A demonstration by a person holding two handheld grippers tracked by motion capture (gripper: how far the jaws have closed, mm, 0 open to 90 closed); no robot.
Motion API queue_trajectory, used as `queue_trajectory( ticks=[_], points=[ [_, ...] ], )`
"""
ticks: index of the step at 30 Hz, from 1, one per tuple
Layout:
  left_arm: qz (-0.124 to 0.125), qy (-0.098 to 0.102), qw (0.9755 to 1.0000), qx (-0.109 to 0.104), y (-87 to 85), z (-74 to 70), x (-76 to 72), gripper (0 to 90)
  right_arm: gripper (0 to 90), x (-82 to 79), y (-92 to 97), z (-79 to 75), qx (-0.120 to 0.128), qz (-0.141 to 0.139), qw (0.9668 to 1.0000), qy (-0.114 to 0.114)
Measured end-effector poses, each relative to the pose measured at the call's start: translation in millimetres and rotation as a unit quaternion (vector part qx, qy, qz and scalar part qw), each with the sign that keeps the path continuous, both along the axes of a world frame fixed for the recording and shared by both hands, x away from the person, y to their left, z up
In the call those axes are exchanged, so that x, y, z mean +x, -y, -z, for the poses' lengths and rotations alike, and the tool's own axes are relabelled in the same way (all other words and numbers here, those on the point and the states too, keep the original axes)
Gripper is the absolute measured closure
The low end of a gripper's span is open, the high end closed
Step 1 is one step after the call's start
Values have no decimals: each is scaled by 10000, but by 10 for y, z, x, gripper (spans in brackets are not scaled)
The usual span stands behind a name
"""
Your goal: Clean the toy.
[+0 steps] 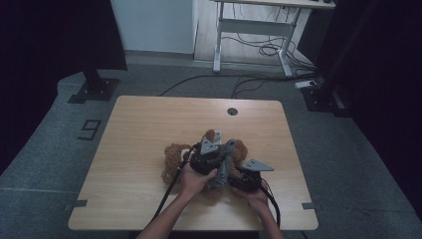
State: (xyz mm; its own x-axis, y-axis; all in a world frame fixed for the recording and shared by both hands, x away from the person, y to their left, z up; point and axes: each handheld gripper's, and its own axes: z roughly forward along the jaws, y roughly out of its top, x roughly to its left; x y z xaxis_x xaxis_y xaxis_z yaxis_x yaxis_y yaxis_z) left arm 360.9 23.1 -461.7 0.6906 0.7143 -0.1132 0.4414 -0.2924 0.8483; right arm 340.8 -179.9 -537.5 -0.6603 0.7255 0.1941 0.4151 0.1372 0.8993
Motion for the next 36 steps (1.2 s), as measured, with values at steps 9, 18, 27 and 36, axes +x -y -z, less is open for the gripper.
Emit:
queue_trajectory(
  ticks=[9, 18, 27, 36],
  points=[
    [-643, 114, 9976, 218, -634, 71, -82, 768, 538, -23, -16, -3, 34, 134, 9999, -82],
    [-847, 78, 9956, -402, -1160, -36, -186, 790, 541, -26, -11, 6, 60, 69, 9999, -122],
    [-1386, -263, 9893, -365, -1668, 267, -161, 797, 540, -22, -9, 13, 102, 62, 9998, -153],
    [-1538, -772, 9851, -73, -1812, 606, -132, 801, 541, -18, -7, 26, 167, 85, 9997, -173]
  ],
)
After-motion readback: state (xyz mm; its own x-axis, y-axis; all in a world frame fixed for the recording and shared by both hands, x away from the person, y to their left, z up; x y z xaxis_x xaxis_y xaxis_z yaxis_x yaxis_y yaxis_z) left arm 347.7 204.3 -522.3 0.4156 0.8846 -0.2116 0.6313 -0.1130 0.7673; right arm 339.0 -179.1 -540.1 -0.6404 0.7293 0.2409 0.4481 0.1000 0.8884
